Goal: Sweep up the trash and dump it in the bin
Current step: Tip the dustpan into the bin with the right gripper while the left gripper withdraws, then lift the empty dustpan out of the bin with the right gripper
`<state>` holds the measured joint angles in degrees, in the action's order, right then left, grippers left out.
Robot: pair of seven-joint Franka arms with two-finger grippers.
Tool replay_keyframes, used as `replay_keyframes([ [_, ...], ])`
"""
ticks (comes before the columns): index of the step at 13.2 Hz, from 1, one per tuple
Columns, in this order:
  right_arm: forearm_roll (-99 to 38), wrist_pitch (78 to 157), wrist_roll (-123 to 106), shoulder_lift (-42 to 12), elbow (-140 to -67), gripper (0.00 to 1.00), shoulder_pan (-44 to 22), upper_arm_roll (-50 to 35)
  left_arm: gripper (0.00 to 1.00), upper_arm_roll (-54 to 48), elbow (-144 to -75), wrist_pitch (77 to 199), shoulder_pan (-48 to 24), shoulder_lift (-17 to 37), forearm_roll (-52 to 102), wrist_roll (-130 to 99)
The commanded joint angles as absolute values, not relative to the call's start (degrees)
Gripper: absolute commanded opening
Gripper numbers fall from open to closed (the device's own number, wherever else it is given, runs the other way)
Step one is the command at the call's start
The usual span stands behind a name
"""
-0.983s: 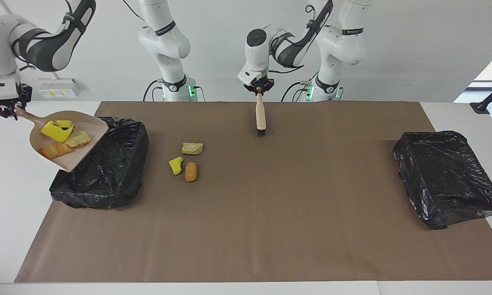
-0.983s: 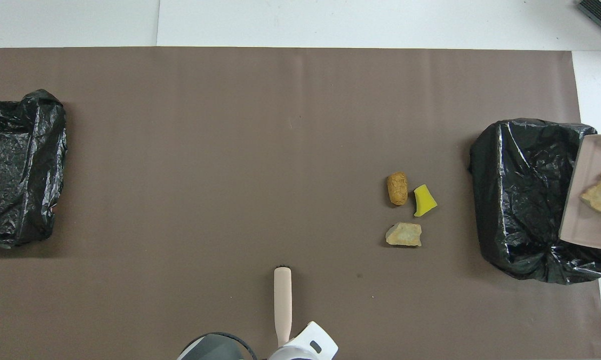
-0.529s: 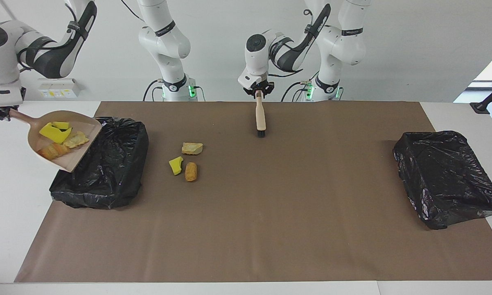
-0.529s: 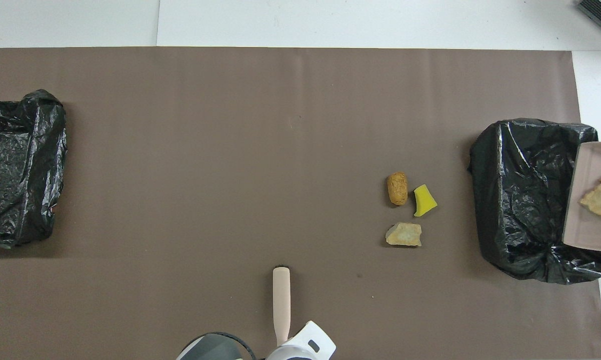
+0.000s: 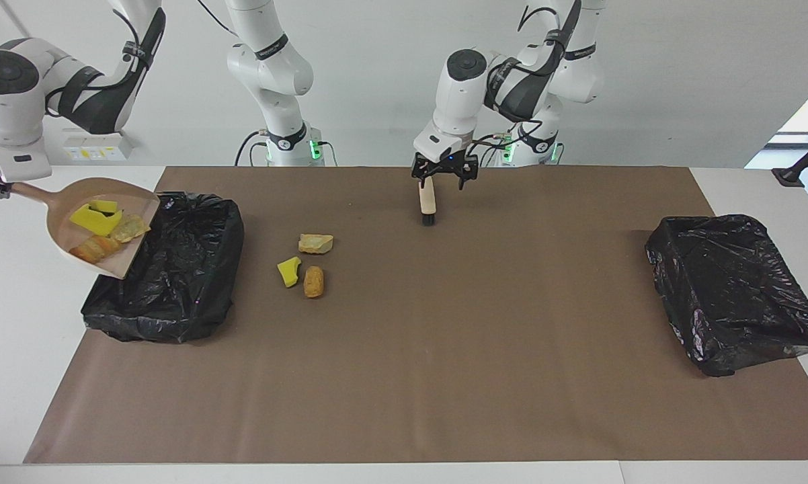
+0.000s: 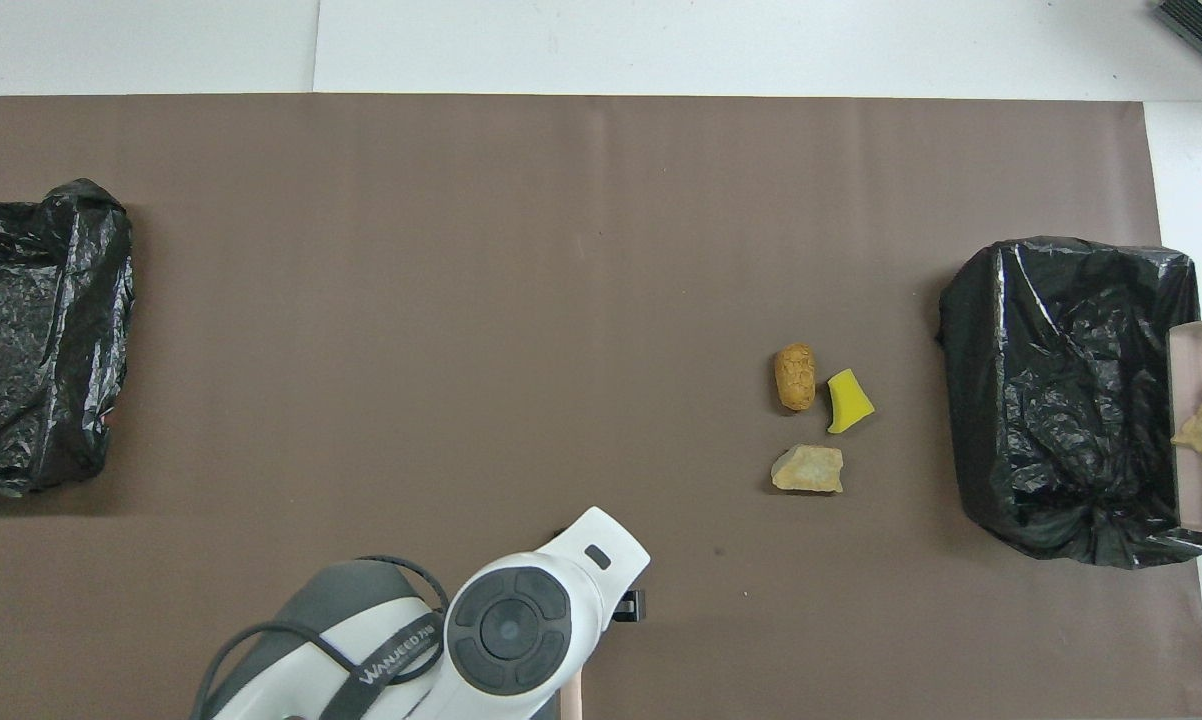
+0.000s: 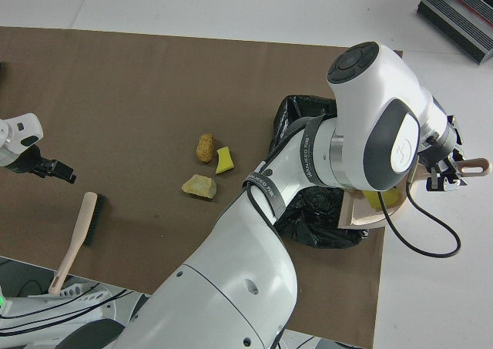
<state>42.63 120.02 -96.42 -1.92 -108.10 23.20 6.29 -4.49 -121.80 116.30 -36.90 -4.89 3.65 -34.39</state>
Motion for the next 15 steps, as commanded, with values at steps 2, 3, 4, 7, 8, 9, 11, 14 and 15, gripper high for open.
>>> replay_keyframes([
  [2,46.05,119.27,-97.03,-0.88,-108.63,0.00,23.03,6.15,1.00,-5.19,-108.06,105.32,-23.42,-1.24,1.76,-18.85],
  [3,46.92,119.27,-96.51,-0.88,-108.63,0.00,22.94,6.07,1.00,-5.10,-104.28,102.33,-20.16,-0.53,1.67,-15.50],
  [4,47.80,119.09,-95.89,-0.88,-108.63,0.00,21.90,6.06,1.00,-5.10,-100.85,100.39,-16.82,-0.35,1.06,-12.34],
  [7,48.69,115.77,-96.32,-0.09,-107.67,0.00,20.75,6.06,1.00,-4.92,-93.72,96.52,-9.77,-0.96,-0.79,-4.07],
  [8,49.13,115.14,-96.33,0.17,-107.67,0.00,20.39,6.06,1.00,-4.75,-89.86,92.94,-7.84,-0.71,-0.62,-2.91],
  [9,49.22,114.96,-96.33,0.18,-107.75,0.00,20.48,6.06,1.00,-4.83,-87.30,88.81,-5.91,-0.44,-0.09,-2.38],
  [11,50.00,114.44,-96.68,0.52,-107.67,0.00,20.48,6.07,1.00,-4.31,-85.52,84.22,-5.27,-0.88,-0.44,1.91],
  [14,48.88,110.84,-96.59,3.60,-106.27,0.00,20.39,6.15,1.00,-2.73,-83.76,76.04,-5.45,-1.67,-0.70,3.33],
  [15,45.91,107.96,-96.50,4.21,-104.87,0.00,20.48,6.15,1.00,-2.90,-83.76,76.11,-5.54,-2.28,-0.53,4.47],
])
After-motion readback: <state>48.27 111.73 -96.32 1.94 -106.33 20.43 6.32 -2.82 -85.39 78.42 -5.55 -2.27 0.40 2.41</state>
